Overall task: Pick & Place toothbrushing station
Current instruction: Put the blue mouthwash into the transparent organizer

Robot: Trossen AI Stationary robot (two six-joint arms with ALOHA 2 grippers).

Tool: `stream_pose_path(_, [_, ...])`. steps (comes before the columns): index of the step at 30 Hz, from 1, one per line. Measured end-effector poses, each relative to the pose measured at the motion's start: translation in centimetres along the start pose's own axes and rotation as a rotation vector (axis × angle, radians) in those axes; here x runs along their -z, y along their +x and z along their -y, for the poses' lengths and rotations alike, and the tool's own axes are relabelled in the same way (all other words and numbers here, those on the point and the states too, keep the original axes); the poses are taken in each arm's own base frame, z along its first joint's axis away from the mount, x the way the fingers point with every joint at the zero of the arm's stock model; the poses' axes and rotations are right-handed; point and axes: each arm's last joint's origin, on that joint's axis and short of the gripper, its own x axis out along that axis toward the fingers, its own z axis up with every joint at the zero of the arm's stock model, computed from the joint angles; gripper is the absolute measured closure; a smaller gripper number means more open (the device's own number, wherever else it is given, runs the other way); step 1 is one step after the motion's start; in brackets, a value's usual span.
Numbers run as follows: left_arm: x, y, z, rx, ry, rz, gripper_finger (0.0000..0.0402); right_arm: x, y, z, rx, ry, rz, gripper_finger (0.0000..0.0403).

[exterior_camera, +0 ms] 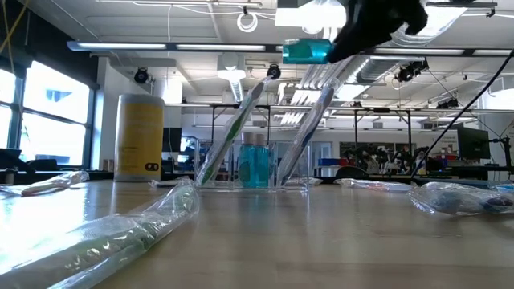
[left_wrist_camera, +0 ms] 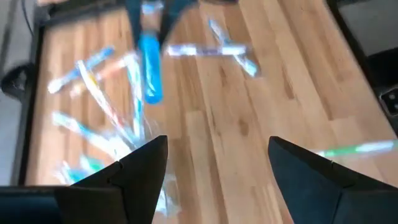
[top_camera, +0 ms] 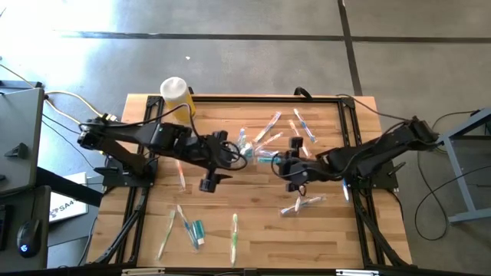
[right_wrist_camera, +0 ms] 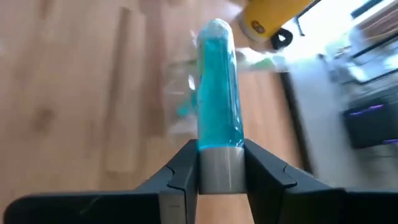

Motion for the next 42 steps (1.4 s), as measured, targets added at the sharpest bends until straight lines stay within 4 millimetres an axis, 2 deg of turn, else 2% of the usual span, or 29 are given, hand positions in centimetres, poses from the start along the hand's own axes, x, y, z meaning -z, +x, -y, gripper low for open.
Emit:
stream_pose_path(4, [1.6, 0.4, 0.2, 0.001, -0.019, -0.015, 0.0130, -1.1, 1.9, -0.3, 0.062, -0.176, -0.078, 0.0315])
stream_pose_path(10, [5.6, 1.2, 0.5, -0.004, -0.029, 0.034, 0.0130, -3.0, 4.3, -1.7, 0.061, -0.401, -0.186, 0.0315])
stream_pose_path(17, [11.2, 1.6, 1.0, -0.006, -0.118, 0.205, 0.0130, -4.8, 5.9, -2.5, 0.153, -0.615, -0.309, 0.0315])
stream_pose_path(21, [13.3, 2.3, 1.2, -0.006, -0.168, 0.353, 0.0130, -4.8, 7.3, -2.5, 0.172, -0.717, -0.388, 0.0315])
stream_pose_path(25, [14.3, 3.2, 1.4, -0.008, -0.180, 0.426, 0.0130, -4.4, 8.5, -2.3, 0.191, -0.801, -0.442, 0.0315])
stream_pose_path(33, [14.3, 4.0, 1.5, -0.008, -0.178, 0.425, 0.0130, -4.1, 9.8, -1.9, 0.160, -0.851, -0.474, 0.0315])
stream_pose_path(37, [14.4, 4.2, 1.5, -0.008, -0.175, 0.415, 0.0130, -4.0, 10.2, -2.2, 0.146, -0.902, -0.477, 0.0315])
stream_pose_path(42, [14.3, 4.2, 1.5, -0.007, -0.175, 0.418, 0.0130, -3.4, 11.8, -3.2, 0.136, -0.990, -0.518, 0.0315])
